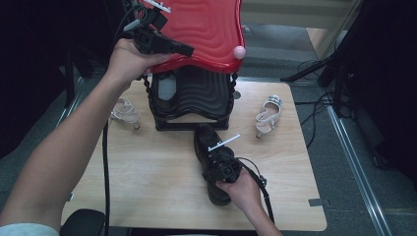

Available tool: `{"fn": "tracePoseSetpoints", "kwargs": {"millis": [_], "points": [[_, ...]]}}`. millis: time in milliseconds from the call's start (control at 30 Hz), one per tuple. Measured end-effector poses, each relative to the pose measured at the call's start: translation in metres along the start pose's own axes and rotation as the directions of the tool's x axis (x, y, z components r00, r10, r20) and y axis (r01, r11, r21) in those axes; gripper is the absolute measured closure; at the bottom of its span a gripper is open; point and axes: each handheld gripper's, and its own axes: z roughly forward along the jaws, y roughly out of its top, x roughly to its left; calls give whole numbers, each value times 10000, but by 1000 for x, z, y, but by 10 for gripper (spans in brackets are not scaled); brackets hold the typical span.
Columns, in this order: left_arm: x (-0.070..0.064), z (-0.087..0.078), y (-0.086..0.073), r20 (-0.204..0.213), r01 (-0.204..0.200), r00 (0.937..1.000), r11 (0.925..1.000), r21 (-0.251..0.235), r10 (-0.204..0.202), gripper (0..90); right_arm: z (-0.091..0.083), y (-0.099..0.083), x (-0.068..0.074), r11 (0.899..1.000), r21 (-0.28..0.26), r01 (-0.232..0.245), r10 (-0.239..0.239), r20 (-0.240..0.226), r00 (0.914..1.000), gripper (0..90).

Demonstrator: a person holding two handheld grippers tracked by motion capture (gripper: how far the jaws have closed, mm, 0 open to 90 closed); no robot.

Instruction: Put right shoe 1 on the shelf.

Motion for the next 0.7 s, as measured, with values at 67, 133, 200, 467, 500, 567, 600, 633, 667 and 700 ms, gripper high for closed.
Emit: {"fn": "tracePoseSetpoints", "kwargs": {"millis": [67,133,200,467,500,567,600,633,667,700], "points": [[2,2,0,-111,99,9999,9999,-20,-99,846,-4,-2,-3,9999,-84,90,-91,-121,9999,850],[4,3,0,-184,130,9997,9999,-57,-131,846,-9,-4,-8,9999,-137,12,-15,-274,9996,862],[5,5,0,-94,227,9997,9997,-48,-227,842,-15,-6,-13,9998,-214,-24,15,-389,9992,869],[6,10,1,-450,137,9989,9999,-94,-141,848,-39,-12,-28,9965,-756,-369,311,-771,9965,873],[8,11,2,-453,222,9987,9997,-40,-224,859,-41,-13,-30,9956,-835,-433,362,-843,9958,873],[9,12,2,-339,284,9990,9996,-12,-285,874,-46,-13,-33,9941,-965,-489,402,-905,9951,873],[9,12,2,-350,230,9991,9997,-5,-230,882,-48,-13,-34,9935,-1021,-513,421,-906,9950,873],[9,12,2,-406,162,9990,9999,-5,-162,888,-51,-13,-35,9923,-1105,-557,460,-886,9950,873],[8,13,2,-445,119,9989,9999,-3,-119,895,-54,-13,-37,9909,-1200,-604,488,-970,9941,873],[8,13,2,-459,105,9989,9999,-24,-106,898,-56,-12,-39,9898,-1253,-684,554,-1041,9930,873]]}}
